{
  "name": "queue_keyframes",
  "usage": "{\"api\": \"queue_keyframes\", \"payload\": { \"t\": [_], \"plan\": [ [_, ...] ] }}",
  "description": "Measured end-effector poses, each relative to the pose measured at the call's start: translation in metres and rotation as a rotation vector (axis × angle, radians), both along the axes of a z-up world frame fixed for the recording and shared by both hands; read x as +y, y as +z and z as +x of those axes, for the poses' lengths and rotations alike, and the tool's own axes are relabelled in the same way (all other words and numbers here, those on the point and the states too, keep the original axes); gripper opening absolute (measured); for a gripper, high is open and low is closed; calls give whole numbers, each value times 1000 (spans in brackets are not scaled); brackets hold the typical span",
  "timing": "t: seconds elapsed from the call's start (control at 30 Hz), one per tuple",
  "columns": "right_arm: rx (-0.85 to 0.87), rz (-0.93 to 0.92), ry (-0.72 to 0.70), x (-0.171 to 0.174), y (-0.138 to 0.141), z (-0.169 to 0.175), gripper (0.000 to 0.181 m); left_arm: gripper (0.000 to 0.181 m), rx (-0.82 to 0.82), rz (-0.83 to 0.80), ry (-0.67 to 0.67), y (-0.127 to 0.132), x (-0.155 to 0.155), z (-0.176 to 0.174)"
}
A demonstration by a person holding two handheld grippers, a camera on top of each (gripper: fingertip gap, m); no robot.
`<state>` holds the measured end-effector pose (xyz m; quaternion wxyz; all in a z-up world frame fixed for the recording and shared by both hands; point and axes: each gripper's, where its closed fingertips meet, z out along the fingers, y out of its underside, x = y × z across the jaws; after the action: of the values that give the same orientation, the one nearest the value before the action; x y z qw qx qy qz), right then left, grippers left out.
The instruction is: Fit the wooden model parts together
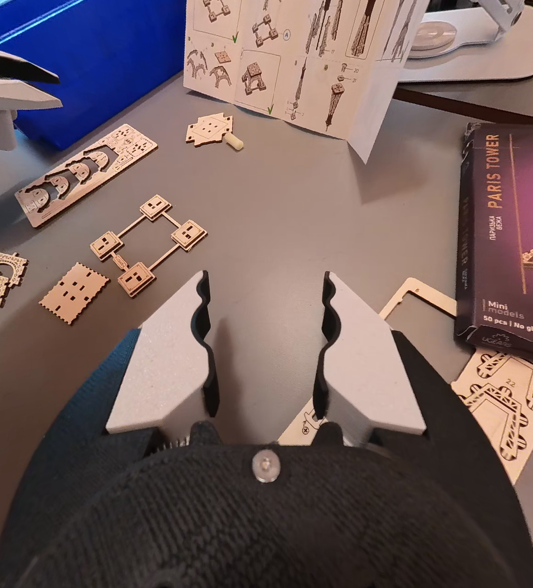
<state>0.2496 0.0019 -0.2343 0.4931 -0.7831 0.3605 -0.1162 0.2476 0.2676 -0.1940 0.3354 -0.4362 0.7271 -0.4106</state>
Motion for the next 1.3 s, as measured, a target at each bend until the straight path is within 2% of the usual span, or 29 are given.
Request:
{"api": "queue_keyframes", "payload": {
  "t": [0.73, 1.3],
  "plan": [
    [-2, -56, 36, 6, -6, -4, 73, 27, -3, 21, -19, -1, -4, -1],
    [-37, -141, 109, 15, -13, -14, 79, 24, -16, 49, -85, 0, -22, -5]
  ]
}}
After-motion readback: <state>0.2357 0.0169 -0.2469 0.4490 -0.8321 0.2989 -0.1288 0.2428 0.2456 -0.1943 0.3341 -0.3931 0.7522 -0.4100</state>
